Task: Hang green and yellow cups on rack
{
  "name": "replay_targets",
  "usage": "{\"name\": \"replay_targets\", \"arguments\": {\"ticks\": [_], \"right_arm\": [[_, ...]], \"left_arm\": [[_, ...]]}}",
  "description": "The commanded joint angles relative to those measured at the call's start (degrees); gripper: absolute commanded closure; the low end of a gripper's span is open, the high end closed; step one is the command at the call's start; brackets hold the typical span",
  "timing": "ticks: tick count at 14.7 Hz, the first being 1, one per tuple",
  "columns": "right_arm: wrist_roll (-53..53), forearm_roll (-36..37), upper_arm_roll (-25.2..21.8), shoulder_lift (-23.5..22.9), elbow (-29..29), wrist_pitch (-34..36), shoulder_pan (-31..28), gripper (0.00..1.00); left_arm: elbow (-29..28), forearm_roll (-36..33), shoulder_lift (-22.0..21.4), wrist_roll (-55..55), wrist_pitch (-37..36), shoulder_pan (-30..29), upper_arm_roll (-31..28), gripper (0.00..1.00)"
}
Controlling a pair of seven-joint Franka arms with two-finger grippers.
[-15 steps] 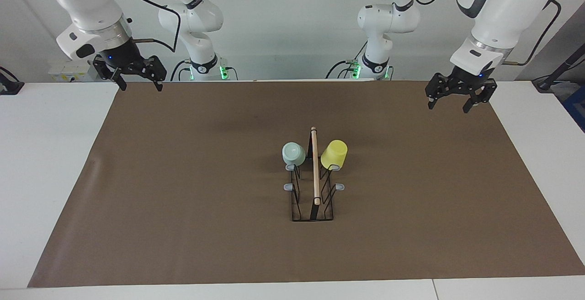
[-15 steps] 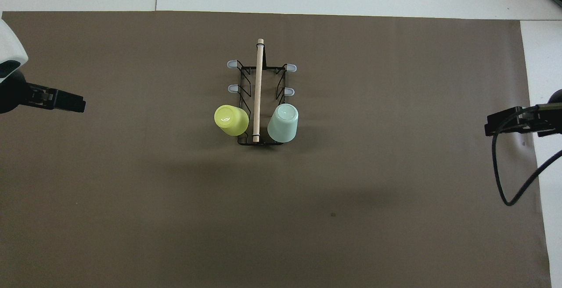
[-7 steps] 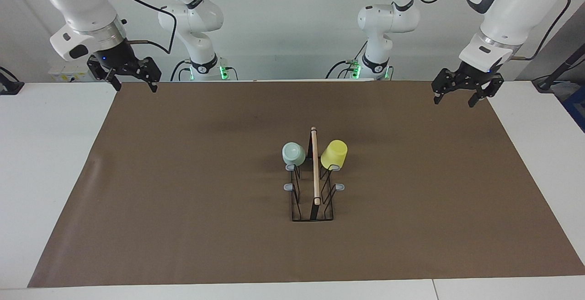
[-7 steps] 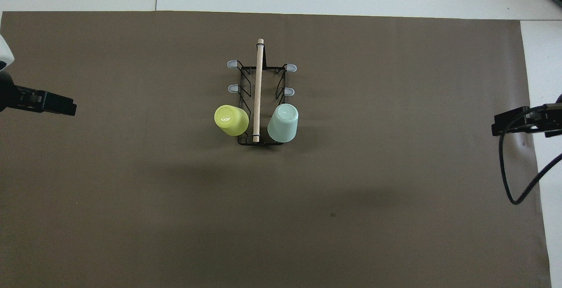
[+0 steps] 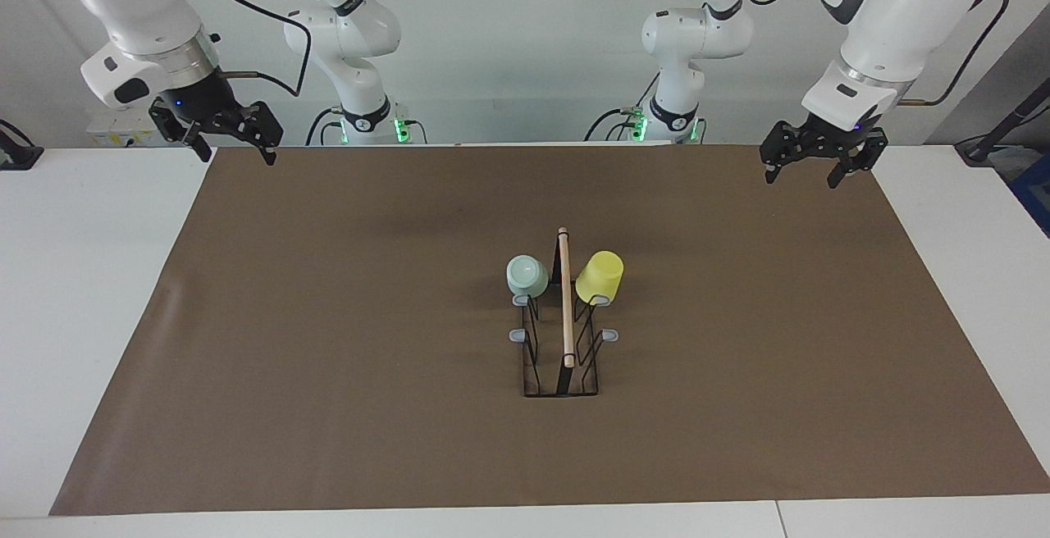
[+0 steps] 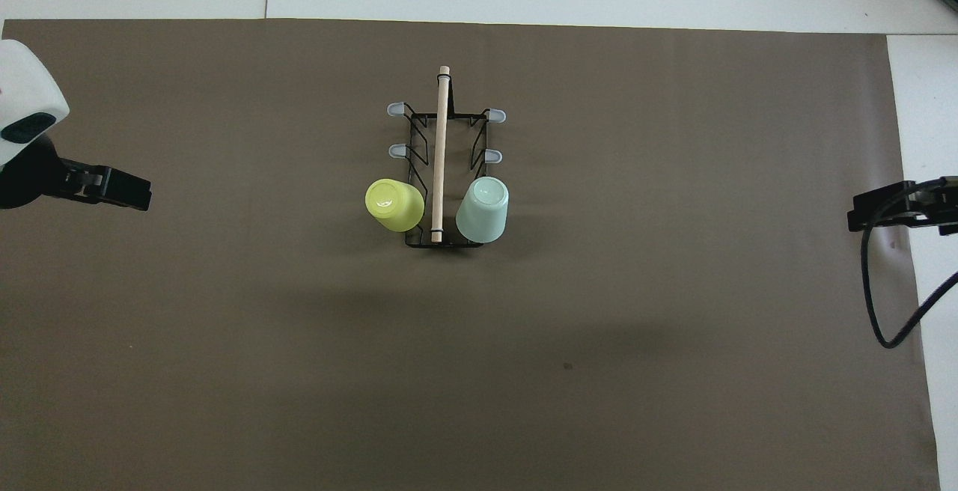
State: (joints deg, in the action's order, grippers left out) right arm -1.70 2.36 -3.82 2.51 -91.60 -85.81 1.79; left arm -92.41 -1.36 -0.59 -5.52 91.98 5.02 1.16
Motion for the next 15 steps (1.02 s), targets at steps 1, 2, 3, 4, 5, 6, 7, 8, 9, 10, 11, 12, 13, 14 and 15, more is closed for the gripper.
{"name": "replay_targets", "arguments": {"ticks": [1, 2, 3, 4, 5, 6, 7, 8, 9, 10, 11, 12, 13, 14, 15], "right_arm": [[0.91, -0.17, 0.22, 1.09, -1.04, -0.76, -0.56, 0.00], [0.82, -0.17, 0.22, 1.09, -1.04, -0.76, -0.56, 0.00], [0.91, -0.17, 0.22, 1.09, -1.04, -0.76, -0.47, 0.00], [0.91, -0.17, 0.22, 1.09, -1.04, -0.76, -0.56, 0.00], [0.91, -0.17, 0.22, 1.09, -1.04, -0.76, -0.47, 0.00], [0.91, -0.17, 0.22, 1.09, -1.04, -0.76, -0.56, 0.00], [0.91, -0.17, 0.22, 1.09, -1.04, -0.76, -0.56, 0.00], [0.91, -0.17, 0.22, 1.09, -1.04, -0.76, -0.56, 0.00], [0.91, -0.17, 0.22, 1.09, -1.04, -0.76, -0.56, 0.00], [0.91, -0.17, 0.22, 1.09, -1.04, -0.76, -0.56, 0.00], [0.91, -0.17, 0.22, 1.09, -1.04, -0.76, -0.56, 0.00], [0.91, -0.17, 0.22, 1.09, -1.04, -0.76, -0.56, 0.00], [0.91, -0.17, 0.22, 1.09, -1.04, -0.76, -0.56, 0.00], [0.91, -0.17, 0.22, 1.09, -1.04, -0.76, -0.47, 0.00], [0.91, -0.17, 0.22, 1.09, -1.04, -0.76, -0.56, 0.00]], "left_arm": [[1.18, 1.35, -0.29, 0.60, -1.80, -0.80, -0.01, 0.00], [1.27, 1.71, -0.38, 0.60, -1.80, -0.80, -0.10, 0.00], [1.27, 1.71, -0.55, 0.60, -1.89, -0.72, -0.37, 0.00], [1.27, 1.71, -0.73, 0.60, -2.07, -0.72, -0.72, 0.00], [1.27, 1.71, -0.73, 0.60, -2.33, -0.72, -0.81, 0.00], [1.36, 1.62, -0.73, 0.60, -2.68, -0.72, -0.89, 0.00], [1.53, 1.62, -0.73, 0.60, -3.21, -0.72, -0.98, 0.00], [1.79, 1.62, -0.73, 0.60, -3.38, -0.72, -1.07, 0.00], [1.88, 1.62, -0.73, 0.60, -3.39, -0.72, -1.33, 0.00], [1.88, 1.62, -0.73, 0.60, -3.47, -0.72, -1.60, 0.00], [1.88, 1.62, -0.73, 0.60, -3.47, -0.63, -1.69, 0.00], [1.88, 1.62, -0.73, 0.60, -3.47, -0.63, -1.69, 0.00], [1.80, 1.71, -0.73, 0.60, -3.47, -0.54, -1.69, 0.00], [1.71, 1.71, -0.82, 0.51, -3.39, -0.45, -1.77, 0.00], [1.71, 1.71, -0.82, 0.51, -3.39, -0.36, -1.77, 0.00]]}}
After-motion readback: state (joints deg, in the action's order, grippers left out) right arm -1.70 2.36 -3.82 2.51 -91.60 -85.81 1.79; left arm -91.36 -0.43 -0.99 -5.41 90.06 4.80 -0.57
